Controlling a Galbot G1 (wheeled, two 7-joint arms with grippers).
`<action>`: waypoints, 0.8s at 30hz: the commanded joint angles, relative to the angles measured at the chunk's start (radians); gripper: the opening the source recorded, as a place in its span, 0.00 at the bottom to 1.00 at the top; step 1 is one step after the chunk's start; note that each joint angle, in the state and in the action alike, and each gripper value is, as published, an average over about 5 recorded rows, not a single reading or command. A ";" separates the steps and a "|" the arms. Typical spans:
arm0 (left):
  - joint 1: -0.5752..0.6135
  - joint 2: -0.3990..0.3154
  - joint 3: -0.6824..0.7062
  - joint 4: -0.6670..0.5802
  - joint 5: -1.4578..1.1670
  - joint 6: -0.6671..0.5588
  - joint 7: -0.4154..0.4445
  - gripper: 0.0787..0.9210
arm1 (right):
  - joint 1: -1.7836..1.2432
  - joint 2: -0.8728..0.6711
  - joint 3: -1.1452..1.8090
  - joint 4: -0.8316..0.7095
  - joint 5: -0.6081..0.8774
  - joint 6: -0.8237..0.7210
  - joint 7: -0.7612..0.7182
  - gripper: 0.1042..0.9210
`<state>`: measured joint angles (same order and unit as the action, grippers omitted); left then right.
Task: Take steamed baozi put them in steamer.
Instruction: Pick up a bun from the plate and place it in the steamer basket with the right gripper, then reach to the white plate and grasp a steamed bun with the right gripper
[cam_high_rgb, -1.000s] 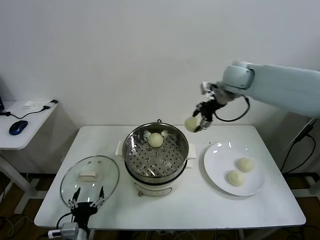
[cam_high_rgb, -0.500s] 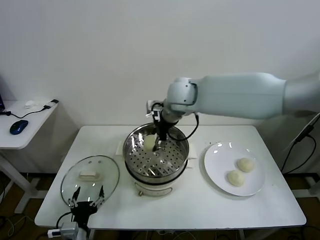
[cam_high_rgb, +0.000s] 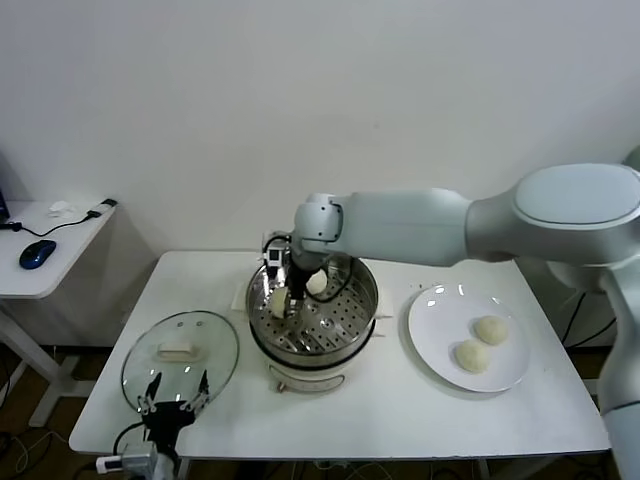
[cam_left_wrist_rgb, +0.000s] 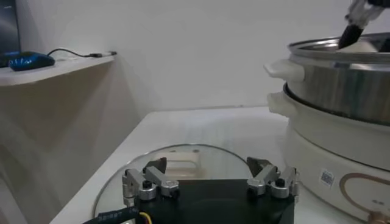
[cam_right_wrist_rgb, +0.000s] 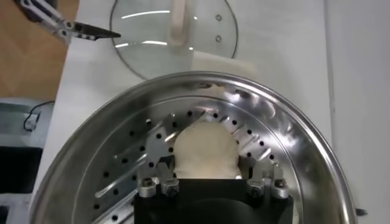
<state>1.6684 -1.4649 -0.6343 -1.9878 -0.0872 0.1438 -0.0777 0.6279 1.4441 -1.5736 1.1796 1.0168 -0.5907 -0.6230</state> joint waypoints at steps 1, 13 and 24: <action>0.001 -0.001 0.002 -0.001 0.000 0.001 0.001 0.88 | -0.053 0.047 0.014 -0.073 -0.036 0.005 -0.007 0.75; 0.003 -0.008 0.009 -0.015 0.004 0.005 0.003 0.88 | 0.210 -0.202 -0.032 0.085 -0.096 0.214 -0.239 0.88; -0.005 -0.004 0.011 -0.009 0.008 0.005 0.006 0.88 | 0.451 -0.702 -0.317 0.260 -0.314 0.385 -0.472 0.88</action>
<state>1.6632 -1.4715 -0.6227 -1.9994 -0.0798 0.1485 -0.0724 0.8993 1.1026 -1.7029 1.3205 0.8668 -0.3445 -0.9197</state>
